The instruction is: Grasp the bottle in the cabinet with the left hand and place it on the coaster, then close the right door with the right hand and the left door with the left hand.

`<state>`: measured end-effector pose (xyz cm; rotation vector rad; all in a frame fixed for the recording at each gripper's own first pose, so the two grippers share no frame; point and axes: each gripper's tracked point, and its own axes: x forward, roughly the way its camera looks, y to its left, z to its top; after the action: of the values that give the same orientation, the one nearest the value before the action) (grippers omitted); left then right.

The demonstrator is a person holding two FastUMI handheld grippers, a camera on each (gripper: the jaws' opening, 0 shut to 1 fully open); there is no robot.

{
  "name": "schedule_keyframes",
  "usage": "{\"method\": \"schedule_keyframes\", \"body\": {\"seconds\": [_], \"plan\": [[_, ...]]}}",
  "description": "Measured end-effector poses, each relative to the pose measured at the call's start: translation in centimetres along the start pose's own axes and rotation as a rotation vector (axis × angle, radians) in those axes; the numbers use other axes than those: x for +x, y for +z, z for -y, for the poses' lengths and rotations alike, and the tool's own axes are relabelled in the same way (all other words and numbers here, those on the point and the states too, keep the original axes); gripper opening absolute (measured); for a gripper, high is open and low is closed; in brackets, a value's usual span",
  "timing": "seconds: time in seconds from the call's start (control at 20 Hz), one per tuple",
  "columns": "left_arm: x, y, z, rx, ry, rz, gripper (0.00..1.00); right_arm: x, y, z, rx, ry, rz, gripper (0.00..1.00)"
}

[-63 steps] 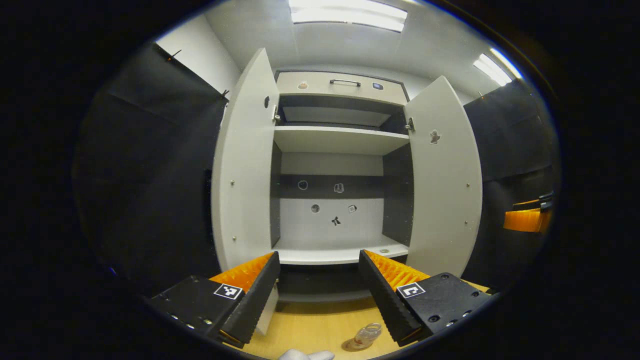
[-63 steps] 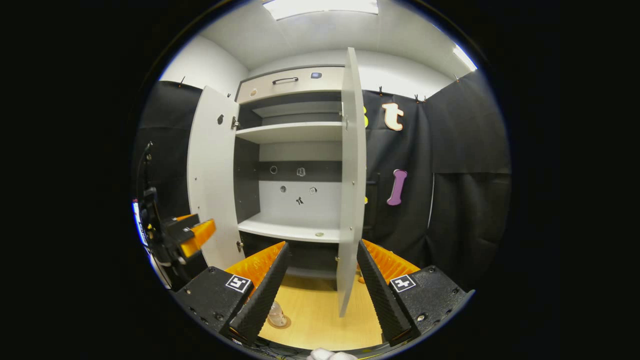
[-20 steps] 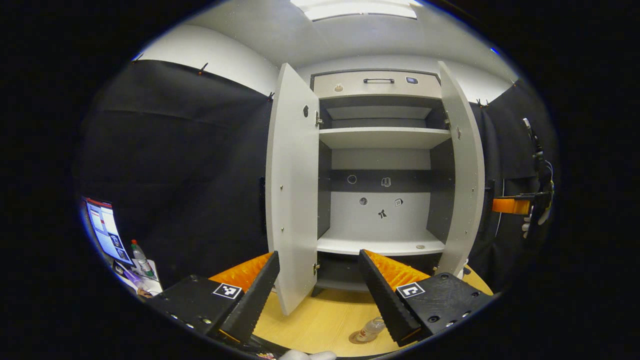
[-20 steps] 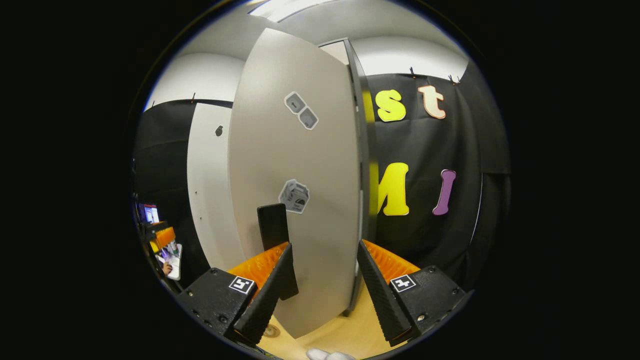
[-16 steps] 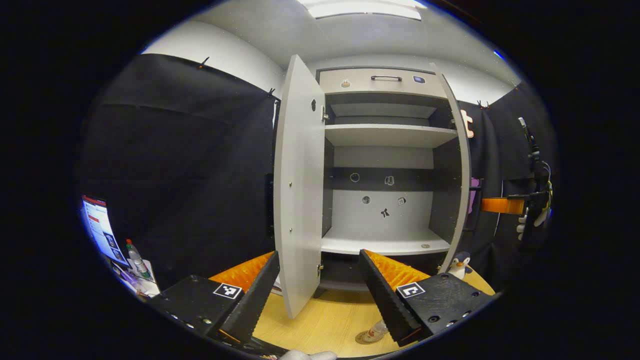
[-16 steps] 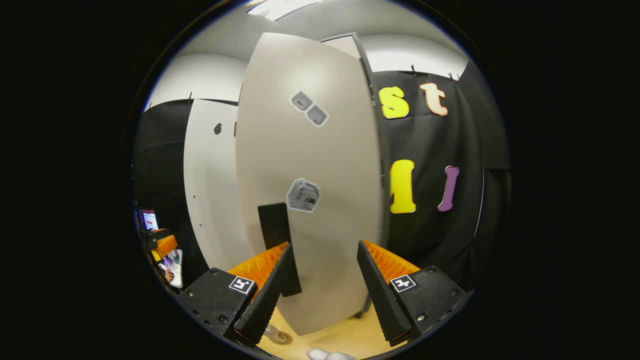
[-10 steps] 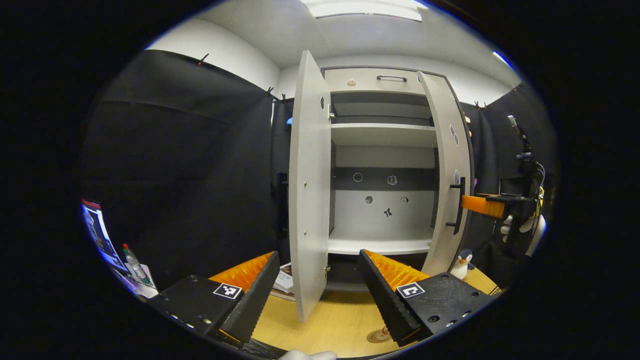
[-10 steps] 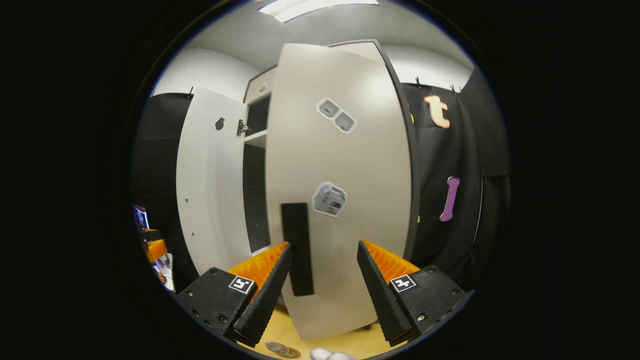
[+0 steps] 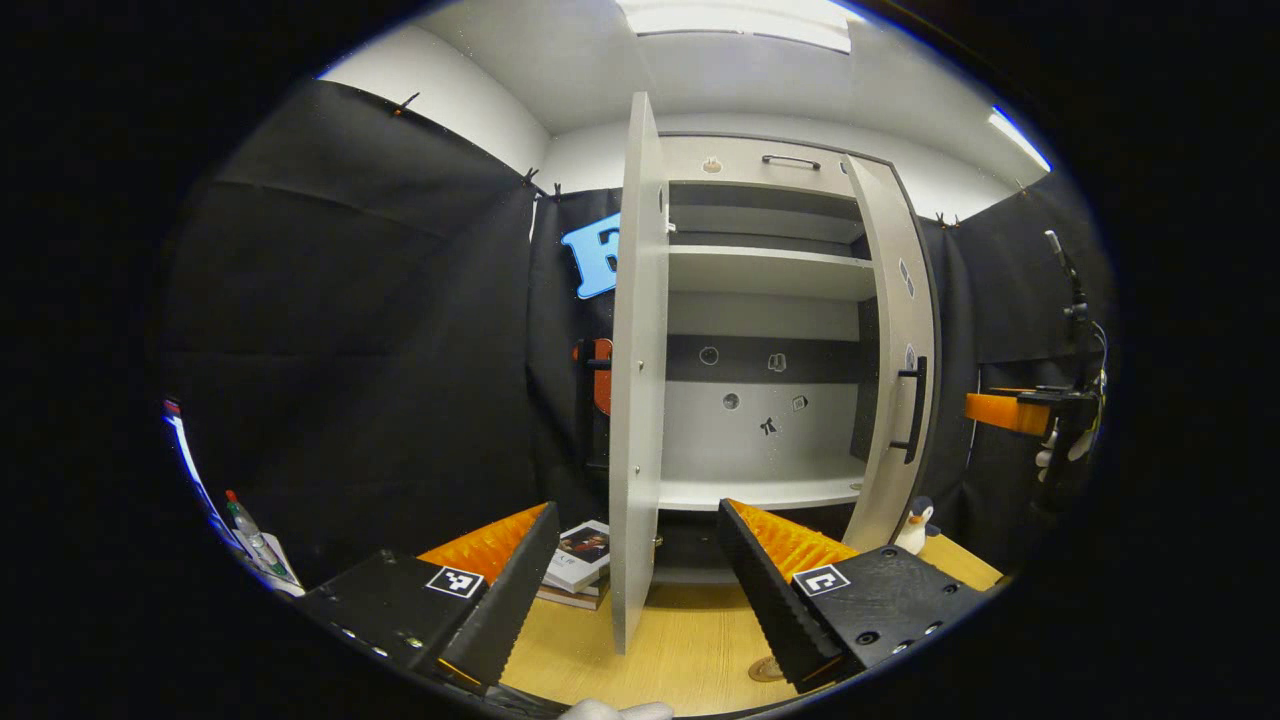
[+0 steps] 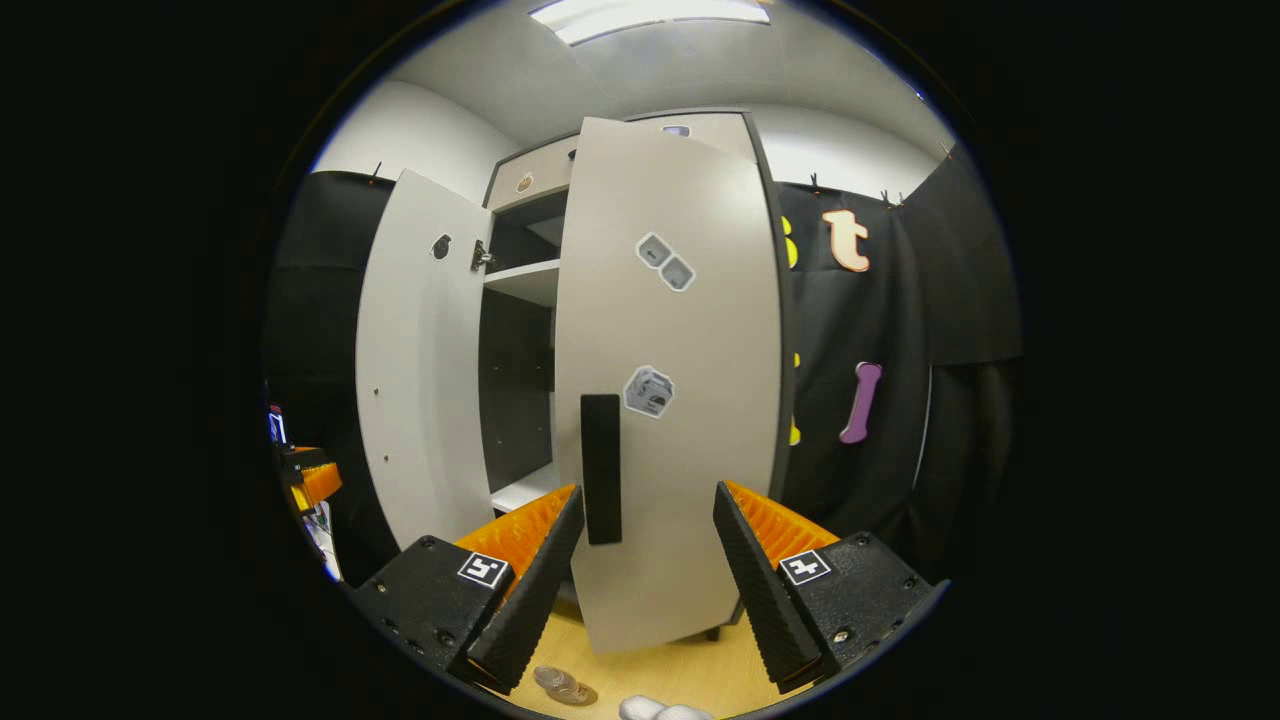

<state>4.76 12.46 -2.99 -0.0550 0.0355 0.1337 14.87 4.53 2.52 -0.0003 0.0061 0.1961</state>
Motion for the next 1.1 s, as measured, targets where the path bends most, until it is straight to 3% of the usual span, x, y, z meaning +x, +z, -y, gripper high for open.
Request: {"method": "schedule_keyframes", "body": {"seconds": [0.2, 0.5, 0.75, 1.1], "plan": [[0.1, 0.2, -2.2, 0.002, -0.013, 0.003, 0.96, -3.6, -2.0, -0.4, 0.0, -0.036, -0.029, 0.81], [2.1, 1.7, -8.9, 0.057, 0.062, 0.041, 0.96, -7.6, -5.9, -1.6, 0.008, -0.051, -0.098, 0.81], [5.7, 2.6, -12.8, 0.093, 0.097, 0.057, 0.96, -8.6, -6.6, -1.8, -0.004, -0.063, -0.141, 0.81], [11.0, 3.2, -12.6, 0.093, 0.024, 0.076, 0.98, -9.8, -6.7, -2.3, -0.023, -0.084, -0.159, 0.81]]}}
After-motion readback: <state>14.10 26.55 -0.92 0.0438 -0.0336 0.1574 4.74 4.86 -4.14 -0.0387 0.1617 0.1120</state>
